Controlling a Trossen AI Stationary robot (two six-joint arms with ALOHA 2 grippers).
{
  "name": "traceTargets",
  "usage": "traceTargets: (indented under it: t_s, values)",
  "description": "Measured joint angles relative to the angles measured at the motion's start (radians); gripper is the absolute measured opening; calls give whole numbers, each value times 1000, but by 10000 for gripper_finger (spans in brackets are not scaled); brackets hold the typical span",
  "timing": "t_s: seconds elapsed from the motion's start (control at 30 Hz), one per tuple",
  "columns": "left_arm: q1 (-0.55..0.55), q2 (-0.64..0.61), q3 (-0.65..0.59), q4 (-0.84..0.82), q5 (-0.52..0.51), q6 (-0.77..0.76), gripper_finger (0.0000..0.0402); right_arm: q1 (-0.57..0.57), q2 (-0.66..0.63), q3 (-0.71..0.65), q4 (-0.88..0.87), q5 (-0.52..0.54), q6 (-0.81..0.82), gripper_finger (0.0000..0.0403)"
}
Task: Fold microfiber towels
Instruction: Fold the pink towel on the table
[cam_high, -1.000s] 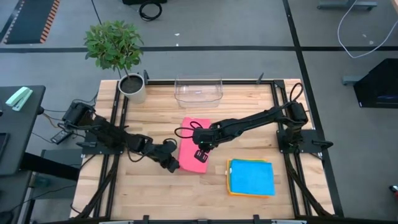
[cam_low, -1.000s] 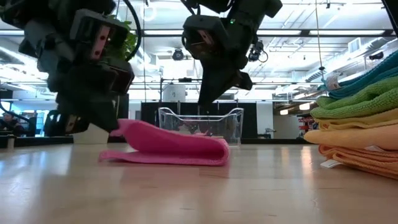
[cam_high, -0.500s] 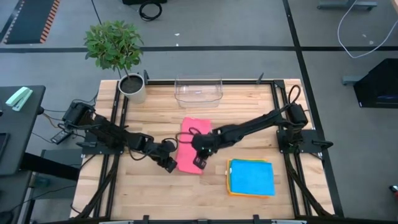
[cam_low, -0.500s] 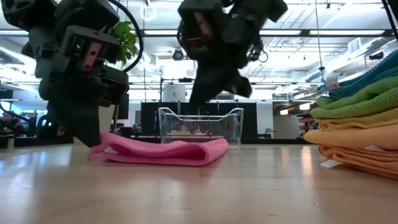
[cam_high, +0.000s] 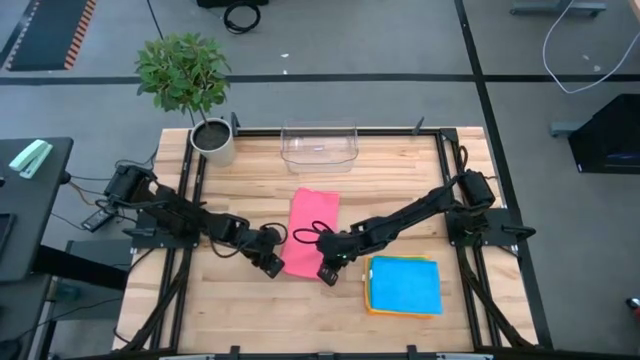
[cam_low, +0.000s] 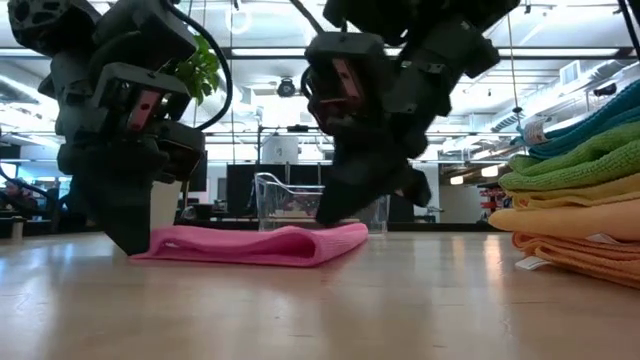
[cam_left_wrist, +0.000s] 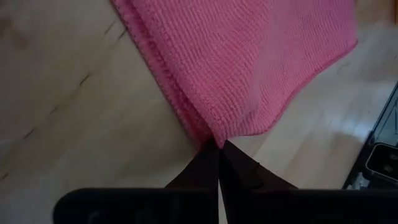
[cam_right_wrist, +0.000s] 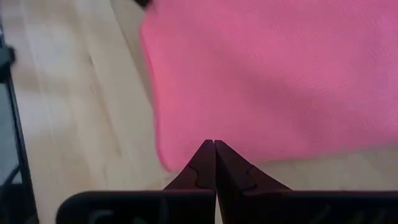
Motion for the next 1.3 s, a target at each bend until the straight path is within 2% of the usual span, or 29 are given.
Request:
traceTargets:
  t_s: [0.13,0.33,0.53,0.67,0.77,0.93,1.1,1.3]
  values:
    - [18,0,0,-10,15,0,12,-7,31,3,26,18,-15,3]
    - [38,-1,1,-22,35,6,7,0,69,6,38,-10,-2,3]
    - [34,-2,1,-48,57,17,7,0,18,19,13,-30,-36,3]
    - [32,-2,1,-46,59,24,8,-48,-55,27,7,59,-100,3]
    - [32,-2,1,-46,61,24,15,-128,-49,25,30,133,-143,3]
    - [32,-2,0,-49,62,24,7,-247,57,31,195,109,-172,3]
    - [31,-2,0,-50,65,24,13,-268,109,58,193,153,-203,3]
    - [31,-1,0,-52,70,15,7,-272,156,59,186,272,-146,3]
